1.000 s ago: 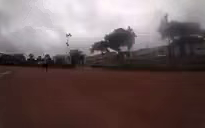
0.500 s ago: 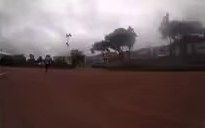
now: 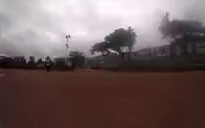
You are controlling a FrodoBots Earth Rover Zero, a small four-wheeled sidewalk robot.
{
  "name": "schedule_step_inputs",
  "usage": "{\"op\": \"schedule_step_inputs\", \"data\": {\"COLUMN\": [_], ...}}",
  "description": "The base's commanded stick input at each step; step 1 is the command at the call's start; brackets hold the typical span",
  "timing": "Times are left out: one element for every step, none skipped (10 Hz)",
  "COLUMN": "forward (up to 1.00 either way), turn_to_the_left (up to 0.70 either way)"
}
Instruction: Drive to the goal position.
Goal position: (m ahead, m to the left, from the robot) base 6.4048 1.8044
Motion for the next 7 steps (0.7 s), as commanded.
{"op": "schedule_step_inputs", "data": {"forward": [0.70, 0.70, 0.70, 0.70, 0.70, 0.70, 0.70], "turn_to_the_left": [0.00, 0.00, 0.00, 0.00, 0.00, 0.00, 0.00]}}
